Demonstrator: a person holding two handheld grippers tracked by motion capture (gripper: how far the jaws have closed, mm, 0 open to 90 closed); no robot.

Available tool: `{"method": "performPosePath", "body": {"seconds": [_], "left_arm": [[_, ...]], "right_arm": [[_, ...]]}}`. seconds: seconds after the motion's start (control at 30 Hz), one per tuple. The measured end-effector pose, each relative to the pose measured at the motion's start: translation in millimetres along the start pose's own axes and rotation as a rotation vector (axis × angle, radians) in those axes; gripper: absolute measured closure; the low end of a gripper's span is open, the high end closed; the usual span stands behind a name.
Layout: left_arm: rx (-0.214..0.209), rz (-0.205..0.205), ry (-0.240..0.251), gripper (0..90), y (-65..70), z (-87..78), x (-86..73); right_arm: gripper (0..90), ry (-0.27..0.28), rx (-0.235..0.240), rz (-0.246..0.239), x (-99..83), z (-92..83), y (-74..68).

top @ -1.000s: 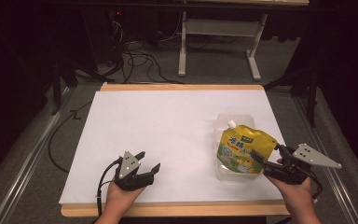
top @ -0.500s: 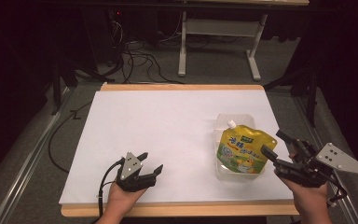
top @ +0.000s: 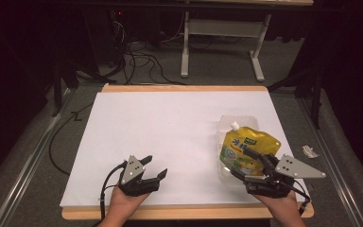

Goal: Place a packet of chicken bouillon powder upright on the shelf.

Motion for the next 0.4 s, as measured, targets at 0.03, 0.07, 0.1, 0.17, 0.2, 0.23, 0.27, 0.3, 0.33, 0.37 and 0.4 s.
{"method": "performPosePath", "body": {"seconds": [0.03,0.07,0.1,0.17,0.2,0.23,0.27,0.3,0.33,0.37,0.4], "left_arm": [[-0.005,-0.003,-0.001,29.5,-0.1,0.0,0.0],[-0.007,-0.004,-0.003,29.3,-0.2,0.2,-0.1],[-0.007,-0.002,-0.005,29.3,-0.4,0.4,-0.2],[-0.008,-0.002,-0.007,29.2,-0.7,0.6,-0.3],[-0.009,-0.004,-0.007,29.1,-0.8,0.6,-0.3],[-0.011,-0.005,-0.008,28.9,-1.1,0.5,-0.2],[-0.012,-0.007,-0.006,28.9,-1.2,0.5,-0.1],[-0.014,-0.009,-0.005,28.9,-1.3,0.5,0.0],[-0.016,-0.011,-0.004,28.7,-1.3,0.7,-0.1],[-0.016,-0.011,-0.005,28.5,-1.4,0.6,-0.1],[-0.018,-0.011,-0.006,28.4,-1.4,0.7,-0.2]], "right_arm": [[24.8,0.0,0.0,0.0,0.0,0.0,0.0],[24.7,-0.018,0.004,0.005,-6.5,3.9,-0.6],[24.6,-0.038,0.007,-0.001,-12.6,7.5,-1.1],[24.2,-0.072,-0.001,-0.008,-22.6,13.4,-1.8],[23.7,-0.09,-0.003,-0.013,-27.0,16.5,-2.2],[23.1,-0.104,-0.004,-0.022,-30.1,19.5,-3.3],[23.1,-0.104,-0.004,-0.022,-30.1,19.5,-3.3],[23.0,-0.104,-0.004,-0.027,-30.7,20.5,-3.8],[22.6,-0.106,-0.002,-0.026,-30.9,21.0,-4.3],[22.3,-0.103,0.001,-0.026,-30.7,21.5,-4.7],[22.0,-0.103,0.0,-0.025,-30.5,21.5,-4.8]]}}
Point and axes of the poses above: each handheld gripper's, and its own axes: z roughly forward along the jaws, x roughly out of its top, y roughly to its right, the point moved 4 cm from there along z, roughly forward along the jaws, and after that the axes turned 8 degrees about -x, right-handed, at the moved point
